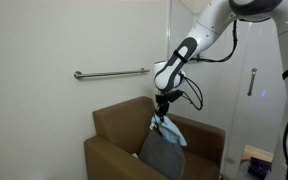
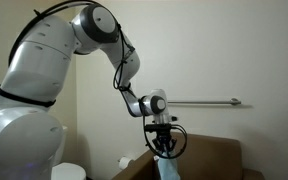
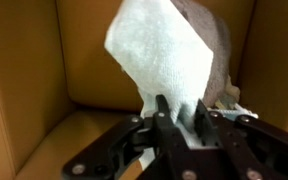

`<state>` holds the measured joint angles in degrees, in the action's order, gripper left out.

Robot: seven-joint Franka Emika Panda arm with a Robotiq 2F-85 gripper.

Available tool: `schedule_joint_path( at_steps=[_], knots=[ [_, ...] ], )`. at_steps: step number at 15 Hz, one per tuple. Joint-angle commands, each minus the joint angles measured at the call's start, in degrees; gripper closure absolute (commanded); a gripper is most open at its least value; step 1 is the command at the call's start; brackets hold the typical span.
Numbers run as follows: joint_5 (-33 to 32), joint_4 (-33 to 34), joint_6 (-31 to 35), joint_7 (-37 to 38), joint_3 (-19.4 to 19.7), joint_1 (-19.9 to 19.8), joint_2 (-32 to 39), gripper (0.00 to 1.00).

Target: Remove the grey and blue towels from the left armrest and place them on the seat of the sofa

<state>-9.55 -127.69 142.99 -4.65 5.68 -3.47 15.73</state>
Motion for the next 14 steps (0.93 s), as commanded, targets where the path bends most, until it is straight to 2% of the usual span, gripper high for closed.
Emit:
schedule_joint_path(
  at_steps=[1,7,10,14],
  knots=[
    [0.7,1.0,0.1,1.2,-0.7,0.1,0.6,0.42],
    [1.4,0.5,0.4,0.8,-1.6,0.0,0.6,0.03],
    [2.2,-0.4,-0.4,-0.7,-2.4,-0.2,0.0,0.0],
    [5.8,0.1,-6.6,-5.5,-4.8,-0.5,0.2,0.0]
  ],
)
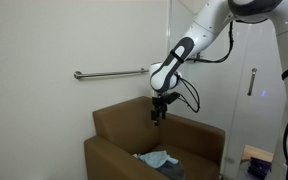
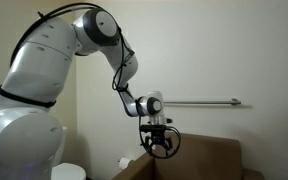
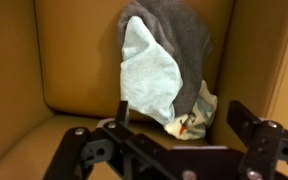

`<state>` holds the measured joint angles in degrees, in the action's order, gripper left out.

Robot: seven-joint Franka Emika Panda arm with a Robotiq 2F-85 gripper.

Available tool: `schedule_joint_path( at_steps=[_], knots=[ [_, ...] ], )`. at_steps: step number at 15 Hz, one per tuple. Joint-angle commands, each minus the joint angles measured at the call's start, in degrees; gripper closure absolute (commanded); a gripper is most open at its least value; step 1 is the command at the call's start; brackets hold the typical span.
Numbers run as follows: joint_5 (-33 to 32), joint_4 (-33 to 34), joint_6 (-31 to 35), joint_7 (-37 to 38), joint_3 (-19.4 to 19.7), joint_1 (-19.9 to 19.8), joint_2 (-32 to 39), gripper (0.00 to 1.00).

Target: Remove the grey and blue towels from the left armrest and place them on the seat of the sofa

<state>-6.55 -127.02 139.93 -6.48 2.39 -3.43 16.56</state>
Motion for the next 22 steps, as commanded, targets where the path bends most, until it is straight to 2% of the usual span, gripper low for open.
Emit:
schedule_joint_path(
  at_steps=[1,5,7,8,22],
  knots=[
    [2.9,-0.9,-4.8,-3.8,-1.8,-0.3,-0.8,0.0],
    [2.9,-1.6,-7.4,-2.0,-2.7,0.5,-1.3,0.0],
    [5.1,-1.7,-8.4,-1.8,-3.2,0.4,-1.2,0.0],
    [2.7,-0.2,-7.5,-1.0,-2.4,1.0,0.0,0.0],
    [3.8,-0.5,-7.7,-1.0,-2.7,1.0,0.0,0.0]
  ],
)
